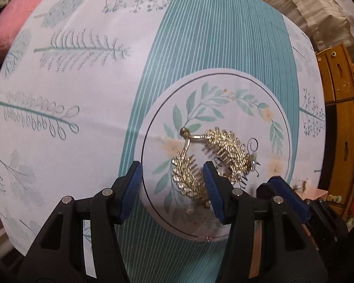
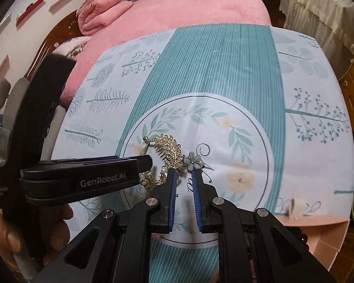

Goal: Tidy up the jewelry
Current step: 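Grasp the gold leaf comb with the left tool while the right tool grasps the second flower earring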

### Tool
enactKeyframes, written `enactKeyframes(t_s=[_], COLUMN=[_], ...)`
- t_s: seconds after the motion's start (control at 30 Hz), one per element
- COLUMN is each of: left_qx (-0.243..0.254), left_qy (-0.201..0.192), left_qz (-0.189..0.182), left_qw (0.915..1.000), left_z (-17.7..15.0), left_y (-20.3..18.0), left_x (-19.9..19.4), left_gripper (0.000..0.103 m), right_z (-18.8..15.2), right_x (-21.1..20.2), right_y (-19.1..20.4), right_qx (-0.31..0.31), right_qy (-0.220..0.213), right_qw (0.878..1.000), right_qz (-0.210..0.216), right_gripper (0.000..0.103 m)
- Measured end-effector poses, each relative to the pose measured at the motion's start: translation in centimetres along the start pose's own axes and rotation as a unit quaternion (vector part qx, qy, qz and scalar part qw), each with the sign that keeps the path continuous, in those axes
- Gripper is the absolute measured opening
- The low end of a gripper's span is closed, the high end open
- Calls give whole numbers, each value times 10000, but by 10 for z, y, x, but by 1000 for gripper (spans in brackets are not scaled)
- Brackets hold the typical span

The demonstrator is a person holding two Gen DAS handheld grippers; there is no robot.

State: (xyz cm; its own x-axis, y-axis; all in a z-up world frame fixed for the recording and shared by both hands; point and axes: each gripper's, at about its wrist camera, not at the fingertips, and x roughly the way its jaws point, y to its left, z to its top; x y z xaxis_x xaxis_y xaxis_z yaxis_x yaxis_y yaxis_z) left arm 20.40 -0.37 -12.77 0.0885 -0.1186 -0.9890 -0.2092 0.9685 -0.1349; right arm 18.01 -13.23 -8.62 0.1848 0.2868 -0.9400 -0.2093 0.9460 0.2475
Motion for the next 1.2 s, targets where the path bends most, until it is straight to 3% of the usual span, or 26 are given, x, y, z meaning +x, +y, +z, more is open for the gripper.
enactKeyframes(t_s=[0.27,0.43,0.47,0.57,0.63,0.77,0.93,1.2], left_qx=[283,155,157,214,249,336,300,482], left_qy=[77,196,190,146,137,186,216,136], left_qz=[477,317,276,249,237,200,214,380], left_qw=[9984,9992,9993,9994,9993,9991,9991,9980], left_z=[3,7,7,6,5,0,-3,-10], left_y=[-3,16,18,19,17,15,14,11], left_x=[5,1,-1,-6,-7,-5,-1,1], left_gripper=[51,51,51,51,51,51,51,57], right_z=[-1,-2,-2,0,1,6,7,2], right_x=[8,9,9,12,15,24,37,15], right_y=[-3,-3,-2,1,3,7,10,-3], right_qx=[-15,-82,-98,-143,-164,-200,-287,-27], right_qy=[35,57,68,45,37,3,111,-116], right_qw=[9999,9999,9999,9998,9996,9989,9977,9994], right_qz=[-95,-82,-80,-165,-215,-416,-606,-335], right_gripper=[14,14,15,36,36,36,16,14])
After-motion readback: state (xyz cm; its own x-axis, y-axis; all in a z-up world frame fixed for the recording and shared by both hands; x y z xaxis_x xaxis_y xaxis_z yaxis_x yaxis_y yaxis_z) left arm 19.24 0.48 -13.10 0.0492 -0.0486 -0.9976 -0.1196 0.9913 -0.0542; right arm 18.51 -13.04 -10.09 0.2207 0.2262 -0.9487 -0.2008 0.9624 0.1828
